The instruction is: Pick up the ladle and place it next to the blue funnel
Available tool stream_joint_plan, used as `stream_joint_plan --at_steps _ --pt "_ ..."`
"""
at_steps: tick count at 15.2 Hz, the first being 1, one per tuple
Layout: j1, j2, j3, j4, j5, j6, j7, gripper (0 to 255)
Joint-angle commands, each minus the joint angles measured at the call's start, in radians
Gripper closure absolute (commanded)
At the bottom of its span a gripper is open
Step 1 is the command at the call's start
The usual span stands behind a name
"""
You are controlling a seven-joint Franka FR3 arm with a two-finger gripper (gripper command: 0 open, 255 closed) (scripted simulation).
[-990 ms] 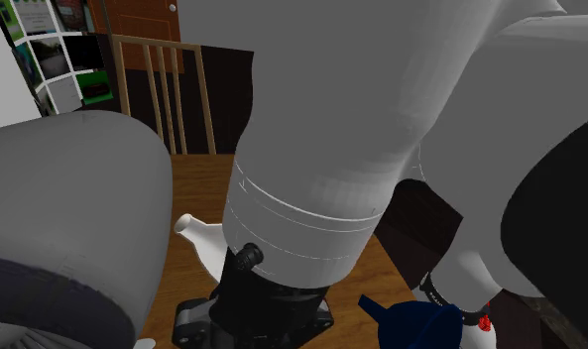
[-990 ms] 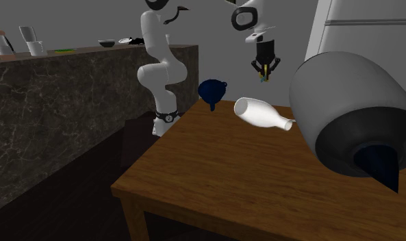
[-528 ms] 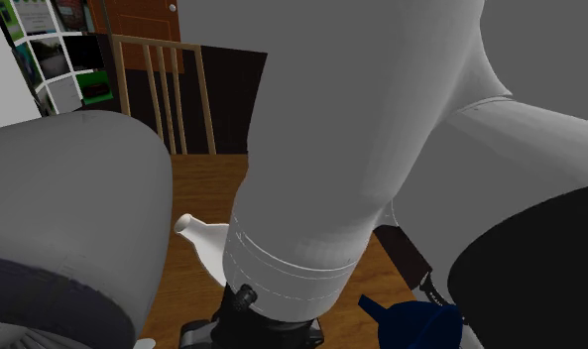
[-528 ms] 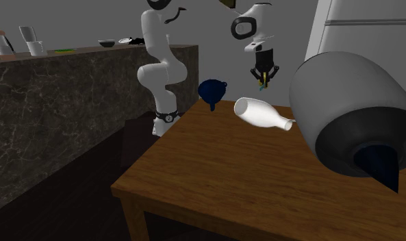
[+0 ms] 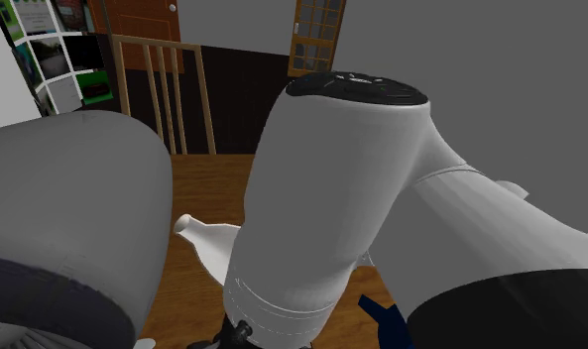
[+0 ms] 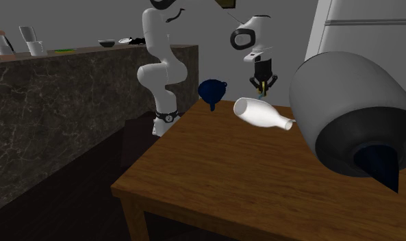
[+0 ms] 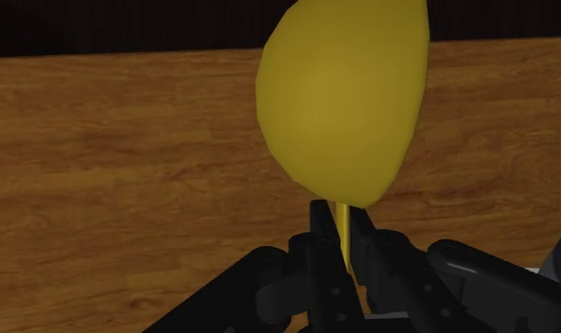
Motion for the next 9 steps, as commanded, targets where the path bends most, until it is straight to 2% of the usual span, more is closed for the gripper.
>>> stream_joint_plan --at_steps 1,9 --pt "-0.004 0.017 0.013 -0.016 -0.005 0.032 0.004 255" --pt "-0.041 0.113 0.075 -0.068 -0.059 0.166 0.042 255"
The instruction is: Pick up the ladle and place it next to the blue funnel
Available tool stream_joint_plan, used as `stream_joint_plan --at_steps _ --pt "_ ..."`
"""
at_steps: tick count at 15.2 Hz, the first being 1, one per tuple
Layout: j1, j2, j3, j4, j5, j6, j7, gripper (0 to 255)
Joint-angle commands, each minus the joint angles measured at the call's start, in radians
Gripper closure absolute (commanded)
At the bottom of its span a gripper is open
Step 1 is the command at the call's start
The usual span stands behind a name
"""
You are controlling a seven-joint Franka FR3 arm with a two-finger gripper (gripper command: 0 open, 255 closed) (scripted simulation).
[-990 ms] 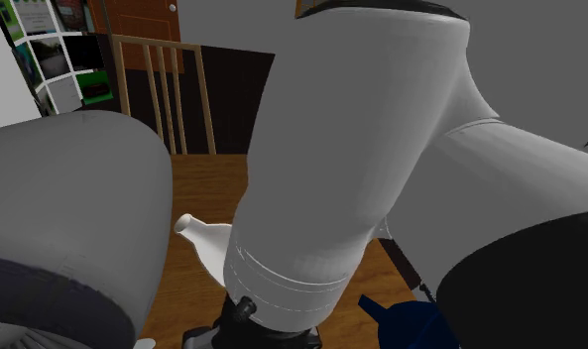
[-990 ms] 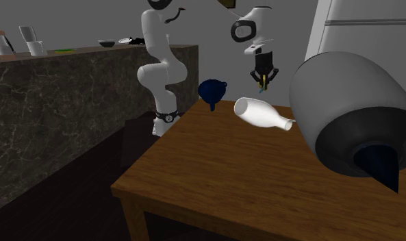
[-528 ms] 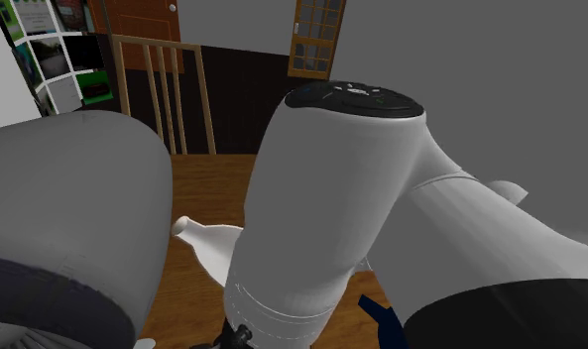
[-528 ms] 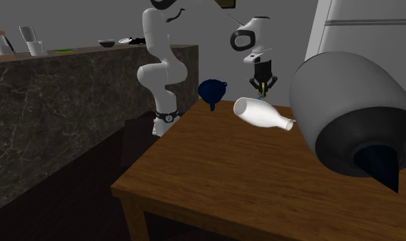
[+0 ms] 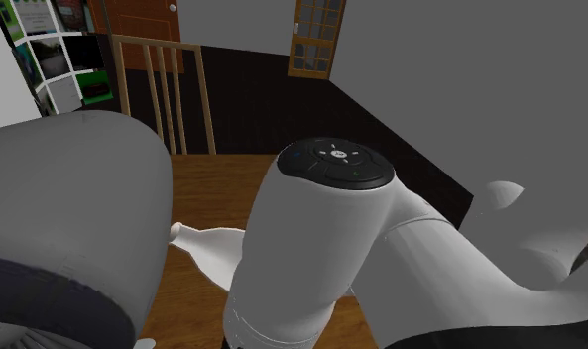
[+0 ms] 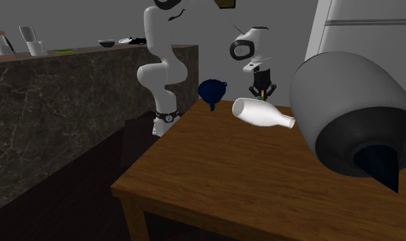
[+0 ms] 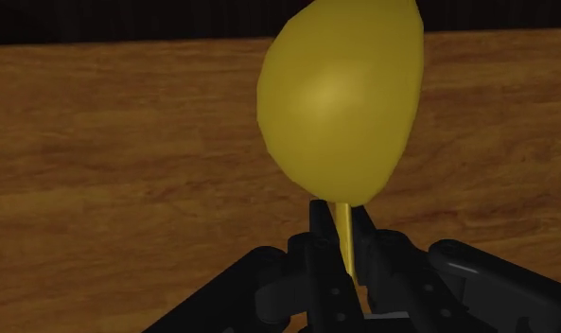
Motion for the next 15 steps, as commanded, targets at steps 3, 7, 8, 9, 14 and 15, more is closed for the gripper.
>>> stream_joint_plan --at_steps 3,7,8,9,14,15 --pt "-0.018 0.048 0.029 -0.022 -0.035 0.053 0.027 255" --pt "-0.018 0.048 0.028 -0.022 -0.035 0.053 0.027 255" --pt "-0.018 0.048 0.028 -0.022 -0.035 0.053 0.027 255" --pt "-0.018 0.048 0.028 -0.022 -0.035 0.053 0.027 255" --pt "-0.017 0.048 0.028 -0.025 -0.034 0.055 0.026 0" --pt "-0.018 0.048 0.028 -0.022 -0.035 0.053 0.027 0"
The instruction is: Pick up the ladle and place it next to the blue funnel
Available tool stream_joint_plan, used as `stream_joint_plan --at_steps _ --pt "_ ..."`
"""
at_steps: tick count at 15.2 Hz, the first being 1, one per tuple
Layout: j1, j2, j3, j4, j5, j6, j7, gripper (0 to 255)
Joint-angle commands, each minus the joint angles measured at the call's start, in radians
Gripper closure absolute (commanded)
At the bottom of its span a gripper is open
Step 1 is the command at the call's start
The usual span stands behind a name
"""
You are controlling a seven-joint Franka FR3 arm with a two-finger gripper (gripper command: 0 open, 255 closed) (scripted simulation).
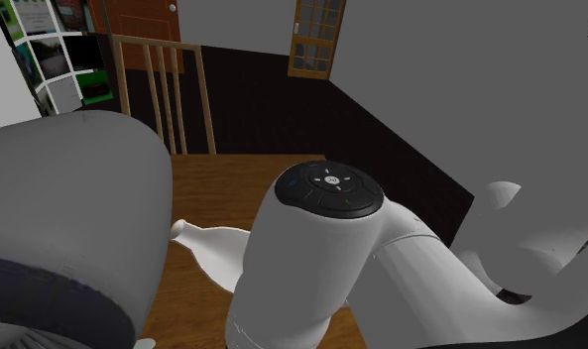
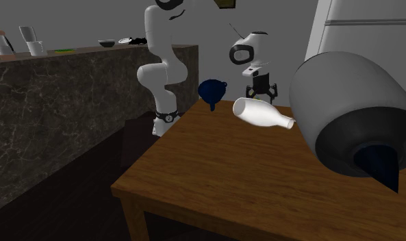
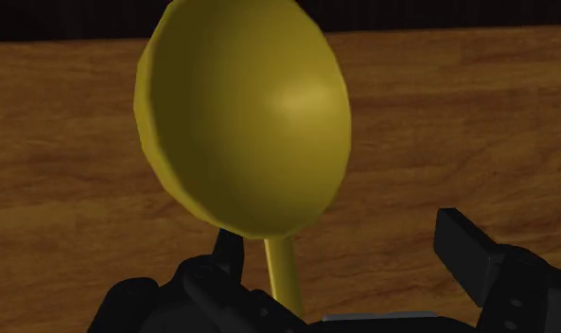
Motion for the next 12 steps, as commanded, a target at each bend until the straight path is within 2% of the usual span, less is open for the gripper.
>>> stream_joint_plan --at_steps 1,4,12 --pt "0.018 -0.046 -0.025 0.008 0.041 -0.046 -0.03 0" --pt "0.061 -0.151 -0.094 0.034 0.105 -0.167 -0.079 0" --pt "0.062 -0.151 -0.095 0.034 0.105 -0.167 -0.079 0"
